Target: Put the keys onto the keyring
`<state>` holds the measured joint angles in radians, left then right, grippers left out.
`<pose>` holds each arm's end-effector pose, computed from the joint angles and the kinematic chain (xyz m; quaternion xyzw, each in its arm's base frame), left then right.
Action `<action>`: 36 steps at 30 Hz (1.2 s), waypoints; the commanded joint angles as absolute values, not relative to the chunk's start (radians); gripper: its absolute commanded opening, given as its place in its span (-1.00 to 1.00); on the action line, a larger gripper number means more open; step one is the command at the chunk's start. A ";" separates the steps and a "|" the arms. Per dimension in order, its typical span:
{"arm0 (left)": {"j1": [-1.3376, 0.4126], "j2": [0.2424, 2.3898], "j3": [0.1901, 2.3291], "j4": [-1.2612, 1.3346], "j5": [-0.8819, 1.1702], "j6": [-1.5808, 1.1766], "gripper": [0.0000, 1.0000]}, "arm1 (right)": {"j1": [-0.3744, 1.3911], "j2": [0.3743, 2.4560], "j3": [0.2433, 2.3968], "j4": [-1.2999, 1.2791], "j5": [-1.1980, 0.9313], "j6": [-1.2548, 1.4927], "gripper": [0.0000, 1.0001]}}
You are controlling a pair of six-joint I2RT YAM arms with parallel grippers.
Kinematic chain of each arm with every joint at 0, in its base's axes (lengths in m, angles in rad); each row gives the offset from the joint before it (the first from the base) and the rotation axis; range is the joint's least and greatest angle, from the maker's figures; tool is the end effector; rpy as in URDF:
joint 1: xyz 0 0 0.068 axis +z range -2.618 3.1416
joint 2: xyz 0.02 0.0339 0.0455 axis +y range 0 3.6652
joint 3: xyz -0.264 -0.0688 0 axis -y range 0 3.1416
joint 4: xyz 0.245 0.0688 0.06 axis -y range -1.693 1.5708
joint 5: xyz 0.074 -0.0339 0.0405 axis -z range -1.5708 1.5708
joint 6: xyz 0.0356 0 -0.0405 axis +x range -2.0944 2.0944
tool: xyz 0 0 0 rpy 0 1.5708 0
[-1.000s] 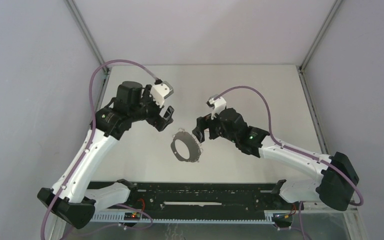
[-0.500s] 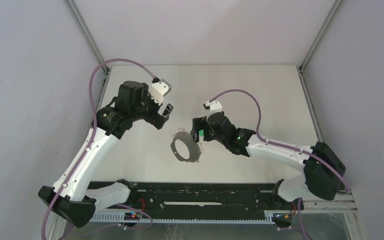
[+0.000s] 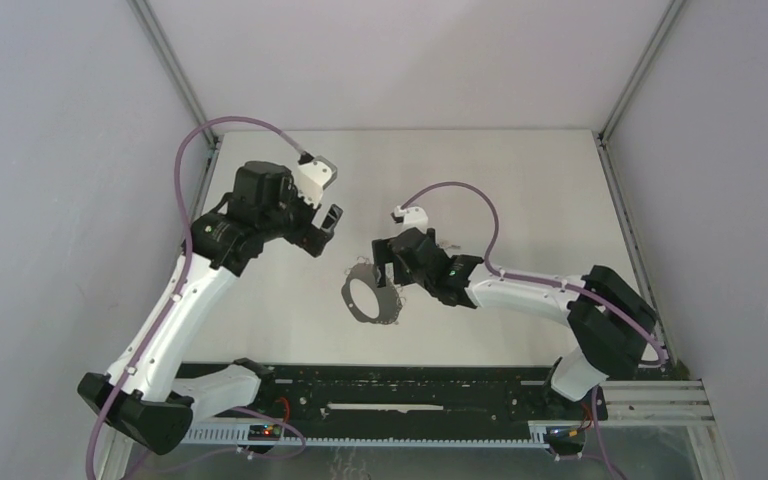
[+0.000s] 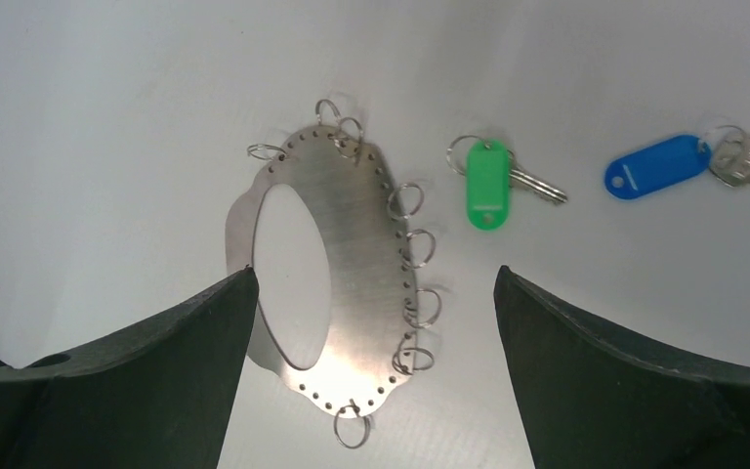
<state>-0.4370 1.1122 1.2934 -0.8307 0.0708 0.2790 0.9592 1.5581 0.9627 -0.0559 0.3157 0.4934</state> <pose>0.1987 -0.0956 0.3872 0.3284 0.8329 -0.0667 0.4404 0.2036 0.2711 0.2244 -0.1364 0.8772 0.1857 0.4212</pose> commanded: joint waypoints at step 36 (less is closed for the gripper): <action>-0.224 1.060 1.261 -0.920 0.220 0.323 1.00 | 0.922 2.059 1.456 -0.102 -0.164 0.127 0.43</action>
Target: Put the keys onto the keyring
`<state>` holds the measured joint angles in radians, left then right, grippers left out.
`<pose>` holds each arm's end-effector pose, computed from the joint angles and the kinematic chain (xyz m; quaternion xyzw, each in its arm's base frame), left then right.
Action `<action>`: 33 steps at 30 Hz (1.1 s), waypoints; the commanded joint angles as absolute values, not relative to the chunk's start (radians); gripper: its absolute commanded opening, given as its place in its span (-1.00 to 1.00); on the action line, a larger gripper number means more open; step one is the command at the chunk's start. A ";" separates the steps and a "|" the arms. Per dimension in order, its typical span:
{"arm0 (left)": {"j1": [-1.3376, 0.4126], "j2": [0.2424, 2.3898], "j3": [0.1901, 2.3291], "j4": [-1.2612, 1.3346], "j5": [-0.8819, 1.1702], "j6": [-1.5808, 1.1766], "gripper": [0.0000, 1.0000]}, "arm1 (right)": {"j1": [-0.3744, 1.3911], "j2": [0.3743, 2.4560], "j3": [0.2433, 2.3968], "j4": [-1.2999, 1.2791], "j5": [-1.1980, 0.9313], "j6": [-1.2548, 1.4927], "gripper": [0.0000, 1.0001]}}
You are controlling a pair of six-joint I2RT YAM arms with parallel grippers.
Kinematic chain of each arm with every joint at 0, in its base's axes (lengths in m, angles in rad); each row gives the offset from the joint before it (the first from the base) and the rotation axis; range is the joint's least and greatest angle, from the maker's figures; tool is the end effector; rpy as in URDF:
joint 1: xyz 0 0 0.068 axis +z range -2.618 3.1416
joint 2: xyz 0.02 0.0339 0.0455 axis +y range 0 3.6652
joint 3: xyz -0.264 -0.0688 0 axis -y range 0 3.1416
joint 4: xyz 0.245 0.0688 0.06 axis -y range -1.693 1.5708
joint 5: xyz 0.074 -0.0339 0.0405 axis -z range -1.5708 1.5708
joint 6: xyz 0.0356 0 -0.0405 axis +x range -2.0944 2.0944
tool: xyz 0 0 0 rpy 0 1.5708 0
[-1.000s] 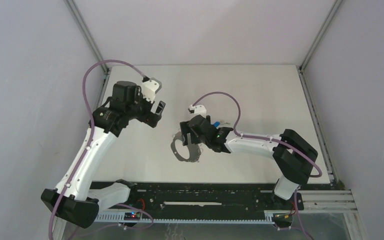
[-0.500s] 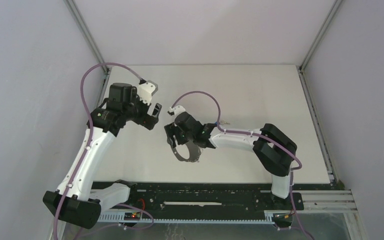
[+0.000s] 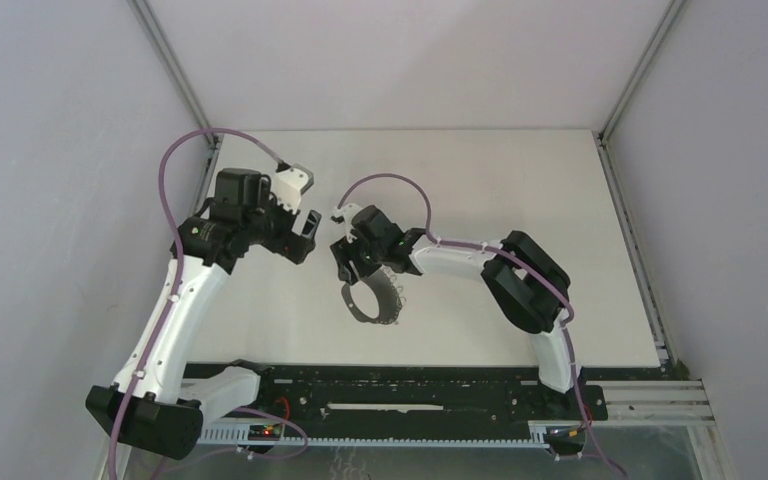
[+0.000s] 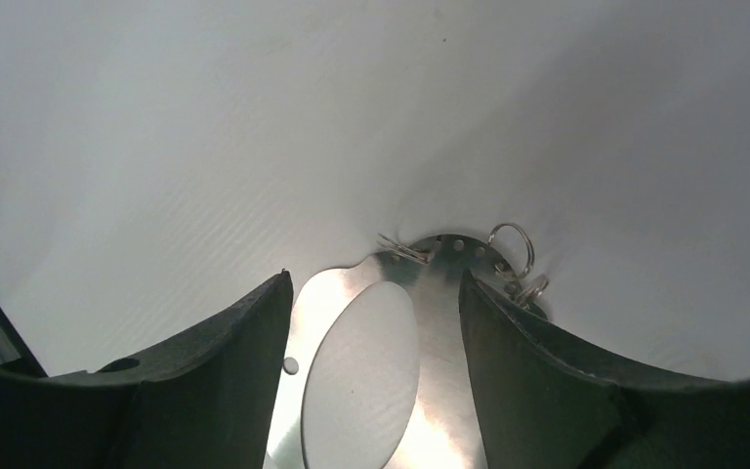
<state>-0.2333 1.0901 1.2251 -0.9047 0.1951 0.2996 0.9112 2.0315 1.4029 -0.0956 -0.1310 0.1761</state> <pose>0.2035 -0.0555 0.3642 0.2780 0.8741 -0.0768 0.3908 0.2737 0.3606 0.1820 -0.3520 0.8394 0.2631 0.3199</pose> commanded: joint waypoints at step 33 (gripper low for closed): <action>-0.221 1.046 1.288 -0.946 0.223 0.333 1.00 | 0.886 2.154 1.497 -0.090 -0.210 0.060 -0.05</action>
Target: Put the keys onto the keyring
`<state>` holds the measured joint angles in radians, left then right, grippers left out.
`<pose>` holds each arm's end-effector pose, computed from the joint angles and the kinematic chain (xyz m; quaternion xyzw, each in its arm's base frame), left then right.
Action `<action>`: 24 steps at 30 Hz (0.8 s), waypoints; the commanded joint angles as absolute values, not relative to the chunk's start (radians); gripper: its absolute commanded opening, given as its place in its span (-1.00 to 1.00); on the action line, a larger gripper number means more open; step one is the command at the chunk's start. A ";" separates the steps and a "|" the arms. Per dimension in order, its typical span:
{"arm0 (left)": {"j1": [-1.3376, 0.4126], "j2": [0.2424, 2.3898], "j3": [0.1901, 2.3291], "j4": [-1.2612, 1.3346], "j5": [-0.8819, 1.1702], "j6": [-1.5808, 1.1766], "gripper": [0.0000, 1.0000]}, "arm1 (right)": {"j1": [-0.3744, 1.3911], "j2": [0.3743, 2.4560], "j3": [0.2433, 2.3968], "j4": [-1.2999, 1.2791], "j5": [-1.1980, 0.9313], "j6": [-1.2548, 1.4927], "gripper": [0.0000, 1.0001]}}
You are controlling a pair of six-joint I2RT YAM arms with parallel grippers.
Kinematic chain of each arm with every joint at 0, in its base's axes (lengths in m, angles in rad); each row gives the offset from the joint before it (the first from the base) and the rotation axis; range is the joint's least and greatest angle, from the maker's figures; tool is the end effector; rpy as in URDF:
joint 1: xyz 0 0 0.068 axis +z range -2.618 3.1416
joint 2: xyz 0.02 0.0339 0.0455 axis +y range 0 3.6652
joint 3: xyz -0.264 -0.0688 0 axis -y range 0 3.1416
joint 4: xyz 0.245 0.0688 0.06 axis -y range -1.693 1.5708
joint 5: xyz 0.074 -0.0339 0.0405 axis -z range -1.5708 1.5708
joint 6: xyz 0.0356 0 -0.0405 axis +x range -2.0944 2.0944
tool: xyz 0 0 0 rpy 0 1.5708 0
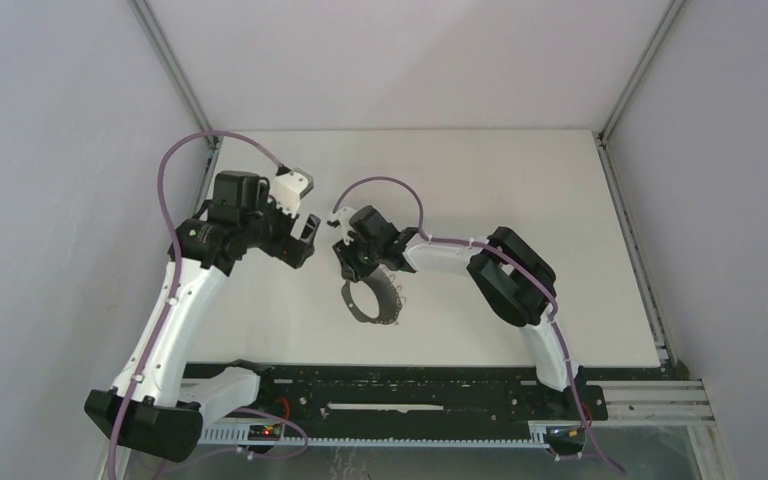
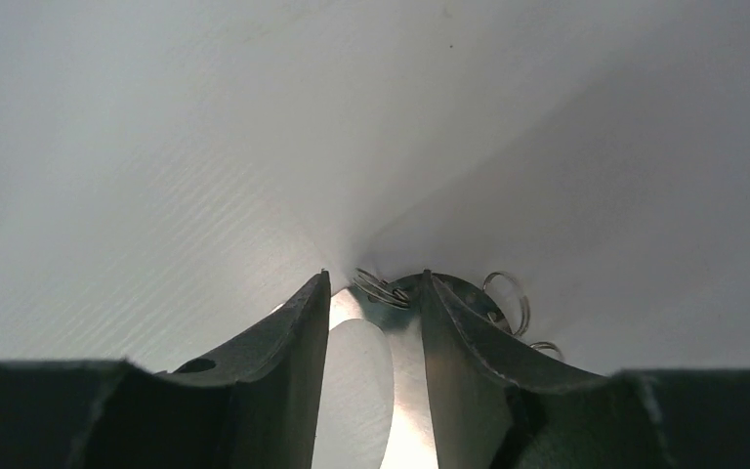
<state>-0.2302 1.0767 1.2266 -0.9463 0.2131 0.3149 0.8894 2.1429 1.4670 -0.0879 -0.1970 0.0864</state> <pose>0.1971 -0.0539 0.3641 0.2865 0.8759 -0.0825 0.3793 0.2908 0.3696 0.1537 -0.3932 0.8274 0.2631 0.3027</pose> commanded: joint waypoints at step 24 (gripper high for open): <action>-0.221 1.042 1.265 -1.004 0.242 0.394 1.00 | 0.862 2.044 1.422 0.084 -0.391 0.144 -1.00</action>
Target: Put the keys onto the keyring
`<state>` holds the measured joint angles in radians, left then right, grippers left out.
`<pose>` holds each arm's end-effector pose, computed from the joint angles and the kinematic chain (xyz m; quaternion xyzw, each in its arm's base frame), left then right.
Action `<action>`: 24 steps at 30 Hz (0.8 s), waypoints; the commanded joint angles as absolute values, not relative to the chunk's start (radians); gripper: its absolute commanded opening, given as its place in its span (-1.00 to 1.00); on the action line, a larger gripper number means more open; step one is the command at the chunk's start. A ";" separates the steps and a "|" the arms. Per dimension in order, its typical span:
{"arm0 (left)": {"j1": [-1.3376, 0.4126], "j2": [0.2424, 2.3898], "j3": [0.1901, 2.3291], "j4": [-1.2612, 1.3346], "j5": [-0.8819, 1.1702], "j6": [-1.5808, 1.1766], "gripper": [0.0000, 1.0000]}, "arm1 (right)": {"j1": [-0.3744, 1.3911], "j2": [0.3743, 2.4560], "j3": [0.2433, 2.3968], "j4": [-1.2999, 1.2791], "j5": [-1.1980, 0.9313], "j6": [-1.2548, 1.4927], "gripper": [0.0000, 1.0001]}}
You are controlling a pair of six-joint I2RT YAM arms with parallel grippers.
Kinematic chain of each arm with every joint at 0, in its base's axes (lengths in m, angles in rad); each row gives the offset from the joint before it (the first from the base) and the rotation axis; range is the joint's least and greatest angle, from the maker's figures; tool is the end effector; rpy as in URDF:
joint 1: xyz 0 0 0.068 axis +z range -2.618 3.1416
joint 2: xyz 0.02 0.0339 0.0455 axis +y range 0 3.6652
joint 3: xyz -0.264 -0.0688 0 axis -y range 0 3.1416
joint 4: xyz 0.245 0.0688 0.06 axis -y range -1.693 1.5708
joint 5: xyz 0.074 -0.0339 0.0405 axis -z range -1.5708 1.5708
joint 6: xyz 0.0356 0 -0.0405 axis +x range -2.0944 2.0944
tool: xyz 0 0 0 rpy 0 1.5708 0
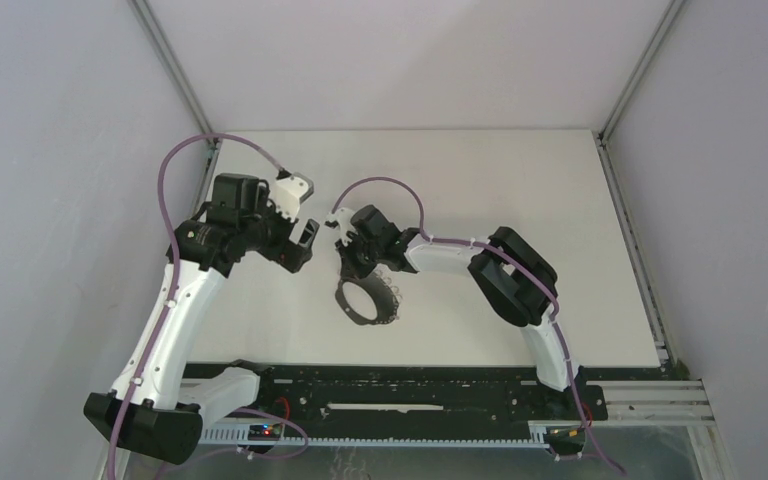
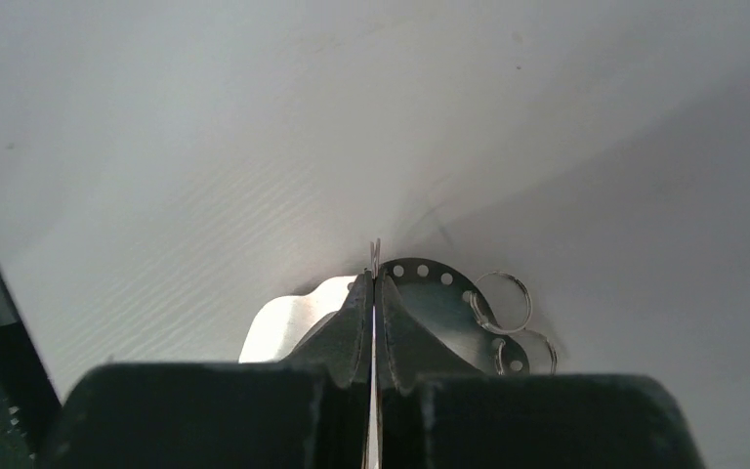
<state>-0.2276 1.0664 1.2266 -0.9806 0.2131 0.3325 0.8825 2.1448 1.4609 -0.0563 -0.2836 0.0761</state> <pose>0.1921 -0.0522 0.3634 0.2932 0.8783 -0.0797 0.3691 0.2915 0.3701 0.1539 -0.4079 0.8108 0.2989 0.2948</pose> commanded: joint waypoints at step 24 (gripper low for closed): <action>-0.224 0.778 1.142 -1.210 0.693 0.832 0.60 | 0.982 1.550 1.181 0.255 -0.656 0.163 -1.00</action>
